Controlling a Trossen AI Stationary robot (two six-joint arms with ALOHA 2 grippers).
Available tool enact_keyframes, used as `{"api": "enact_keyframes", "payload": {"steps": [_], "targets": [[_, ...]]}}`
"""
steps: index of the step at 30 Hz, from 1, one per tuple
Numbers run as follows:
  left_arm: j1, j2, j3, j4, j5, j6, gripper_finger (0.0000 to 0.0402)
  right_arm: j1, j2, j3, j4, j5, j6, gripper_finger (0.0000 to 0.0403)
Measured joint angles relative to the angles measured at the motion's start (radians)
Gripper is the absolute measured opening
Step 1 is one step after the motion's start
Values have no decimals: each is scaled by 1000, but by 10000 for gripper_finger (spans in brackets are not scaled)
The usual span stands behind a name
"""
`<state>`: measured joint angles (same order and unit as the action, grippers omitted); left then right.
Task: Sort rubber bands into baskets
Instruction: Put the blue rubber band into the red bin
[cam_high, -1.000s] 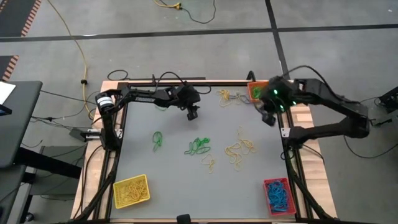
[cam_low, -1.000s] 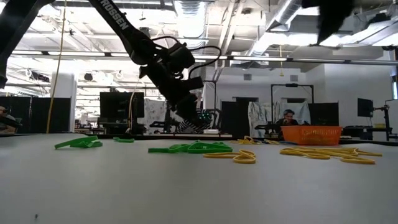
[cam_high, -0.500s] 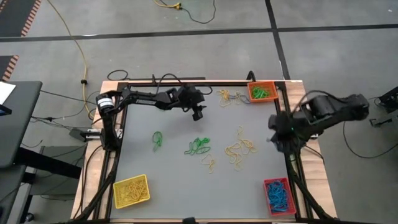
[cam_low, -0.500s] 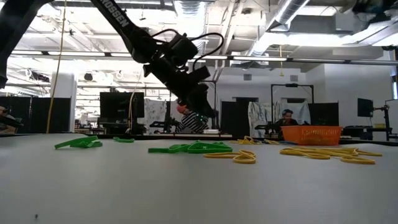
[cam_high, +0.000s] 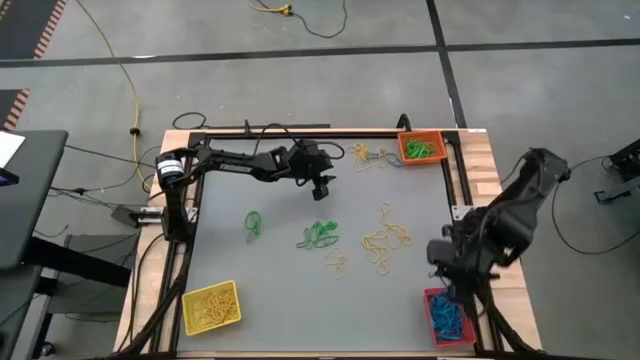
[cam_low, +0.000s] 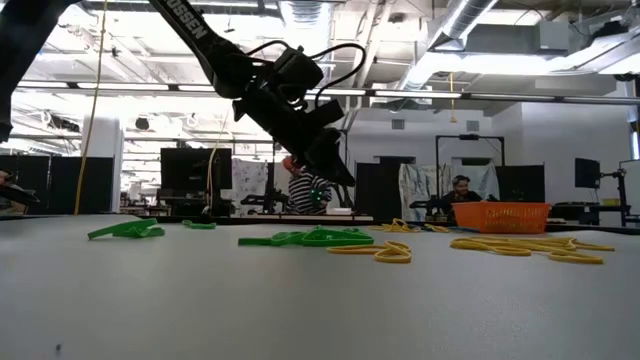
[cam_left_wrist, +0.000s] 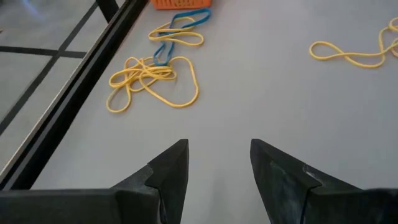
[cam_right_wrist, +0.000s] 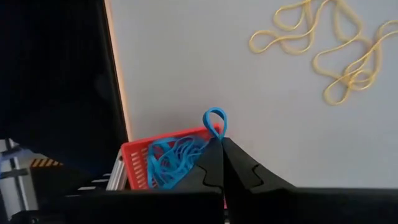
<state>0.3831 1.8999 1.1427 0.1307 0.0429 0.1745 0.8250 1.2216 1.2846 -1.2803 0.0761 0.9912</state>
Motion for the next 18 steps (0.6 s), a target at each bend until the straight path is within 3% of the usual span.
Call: {"api": "enact_keyframes", "payload": {"steps": [9, 18], "targets": [[-19, 0, 0, 0, -1, -6, 163, 145, 180, 0, 21, 1, 224, 19], [-31, 0, 0, 2, -1, -7, 163, 211, 325, 0, 73, -31, 372, 26]]}}
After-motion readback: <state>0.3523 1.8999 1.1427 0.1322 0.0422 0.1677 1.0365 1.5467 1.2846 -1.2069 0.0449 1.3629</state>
